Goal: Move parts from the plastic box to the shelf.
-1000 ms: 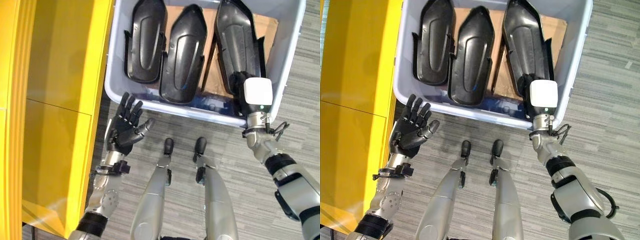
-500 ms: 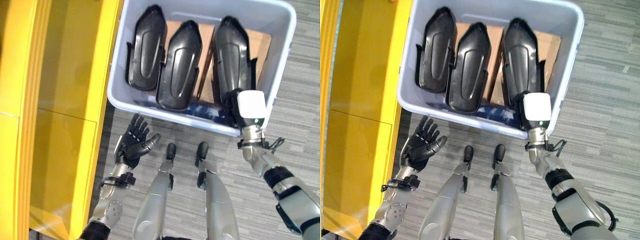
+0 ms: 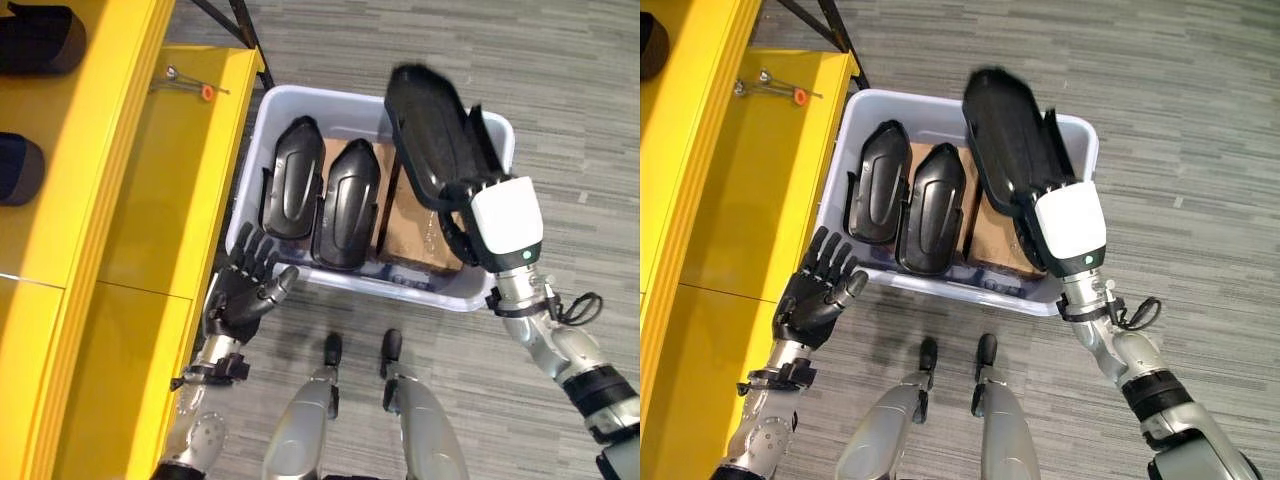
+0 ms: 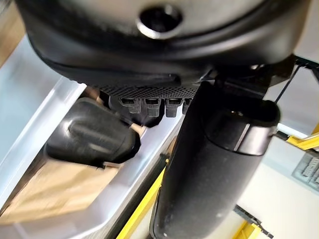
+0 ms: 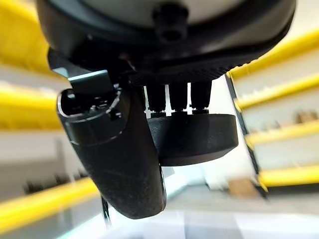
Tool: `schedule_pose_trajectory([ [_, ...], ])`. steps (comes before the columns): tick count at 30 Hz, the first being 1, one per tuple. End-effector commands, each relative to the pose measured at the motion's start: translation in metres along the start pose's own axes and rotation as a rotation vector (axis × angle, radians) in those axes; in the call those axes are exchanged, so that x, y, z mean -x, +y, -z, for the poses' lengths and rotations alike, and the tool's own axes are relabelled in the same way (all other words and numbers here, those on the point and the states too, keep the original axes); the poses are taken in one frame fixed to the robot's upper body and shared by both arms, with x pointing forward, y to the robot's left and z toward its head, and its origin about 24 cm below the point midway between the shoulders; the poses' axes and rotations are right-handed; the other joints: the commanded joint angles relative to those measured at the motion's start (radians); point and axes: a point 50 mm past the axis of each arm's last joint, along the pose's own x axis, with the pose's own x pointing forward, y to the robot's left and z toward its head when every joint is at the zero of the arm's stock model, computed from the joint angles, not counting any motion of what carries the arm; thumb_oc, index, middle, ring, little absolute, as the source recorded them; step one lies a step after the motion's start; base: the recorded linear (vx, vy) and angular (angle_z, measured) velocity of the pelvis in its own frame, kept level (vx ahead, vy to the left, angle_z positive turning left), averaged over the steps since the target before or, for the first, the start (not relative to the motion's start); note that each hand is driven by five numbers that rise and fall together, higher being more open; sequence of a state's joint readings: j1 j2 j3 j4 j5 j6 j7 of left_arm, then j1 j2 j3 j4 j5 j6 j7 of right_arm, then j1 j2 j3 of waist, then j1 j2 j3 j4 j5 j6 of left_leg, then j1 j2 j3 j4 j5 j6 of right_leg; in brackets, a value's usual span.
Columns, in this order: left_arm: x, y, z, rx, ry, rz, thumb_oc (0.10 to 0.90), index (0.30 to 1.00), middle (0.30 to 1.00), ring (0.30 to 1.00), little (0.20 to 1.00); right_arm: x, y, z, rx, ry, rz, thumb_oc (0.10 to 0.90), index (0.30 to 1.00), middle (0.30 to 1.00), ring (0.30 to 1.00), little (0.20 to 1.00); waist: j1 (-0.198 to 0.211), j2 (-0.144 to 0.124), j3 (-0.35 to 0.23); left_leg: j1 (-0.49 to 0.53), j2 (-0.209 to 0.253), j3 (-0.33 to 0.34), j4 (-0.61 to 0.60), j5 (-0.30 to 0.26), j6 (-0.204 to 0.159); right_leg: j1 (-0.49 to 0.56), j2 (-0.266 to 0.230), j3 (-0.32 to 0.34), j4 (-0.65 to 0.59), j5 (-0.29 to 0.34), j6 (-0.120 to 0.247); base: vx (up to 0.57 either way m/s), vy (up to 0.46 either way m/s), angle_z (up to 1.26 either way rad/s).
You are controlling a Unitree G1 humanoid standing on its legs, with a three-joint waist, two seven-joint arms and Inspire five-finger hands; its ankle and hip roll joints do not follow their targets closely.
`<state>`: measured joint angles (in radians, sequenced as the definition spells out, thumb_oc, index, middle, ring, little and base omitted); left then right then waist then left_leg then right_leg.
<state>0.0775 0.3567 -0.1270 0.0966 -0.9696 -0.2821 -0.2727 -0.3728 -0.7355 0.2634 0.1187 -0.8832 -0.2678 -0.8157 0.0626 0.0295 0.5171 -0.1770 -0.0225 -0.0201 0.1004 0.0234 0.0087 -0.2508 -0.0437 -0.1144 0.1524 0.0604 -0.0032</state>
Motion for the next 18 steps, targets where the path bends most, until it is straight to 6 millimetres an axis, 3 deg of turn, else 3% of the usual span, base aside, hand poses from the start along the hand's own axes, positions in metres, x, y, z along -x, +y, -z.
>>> schedule_pose_trajectory([
  [1, 0.012, -0.01, -0.006, -0.004, -0.052, 0.088, 0.9, 1.0, 1.0, 1.0, 1.0, -0.011, -0.02, -0.006, -0.083, -0.046, 0.145, 0.4, 0.3, 0.3, 0.3, 0.3, 0.002, -0.028, -0.21, -0.021, -0.018, -0.005, -0.013, 0.01, 0.0, 0.059, 0.034, 0.025, -0.026, -0.06, 0.03, 0.18, 0.017, -0.04],
  [8, 0.026, -0.016, 0.018, 0.025, 0.042, 0.081, 0.9, 1.0, 1.0, 1.0, 1.0, -0.006, -0.03, -0.024, -0.235, 0.002, 0.216, 0.4, 0.3, 0.3, 0.3, 0.3, -0.008, -0.034, -0.331, 0.103, -0.01, 0.0, -0.08, 0.009, -0.003, 0.193, 0.019, 0.035, -0.129, -0.025, 0.044, 0.15, 0.018, -0.02],
  [13, 0.03, -0.017, 0.028, 0.059, 0.086, 0.062, 0.9, 1.0, 1.0, 1.0, 1.0, -0.009, -0.028, -0.036, -0.364, 0.039, 0.226, 0.4, 0.3, 0.3, 0.3, 0.3, -0.007, -0.035, -0.367, 0.144, -0.01, 0.01, -0.084, -0.008, 0.0, 0.238, 0.014, 0.028, -0.146, -0.028, 0.044, 0.07, -0.055, 0.02],
  [18, 0.038, -0.016, 0.034, 0.047, 0.093, 0.013, 0.9, 1.0, 1.0, 1.0, 1.0, -0.012, -0.019, -0.063, -0.526, 0.005, 0.154, 0.4, 0.3, 0.3, 0.3, 0.3, 0.005, -0.024, -0.376, 0.177, -0.01, 0.004, -0.094, -0.015, -0.002, 0.278, 0.009, 0.023, -0.183, -0.023, 0.039, 0.04, -0.05, 0.0],
])
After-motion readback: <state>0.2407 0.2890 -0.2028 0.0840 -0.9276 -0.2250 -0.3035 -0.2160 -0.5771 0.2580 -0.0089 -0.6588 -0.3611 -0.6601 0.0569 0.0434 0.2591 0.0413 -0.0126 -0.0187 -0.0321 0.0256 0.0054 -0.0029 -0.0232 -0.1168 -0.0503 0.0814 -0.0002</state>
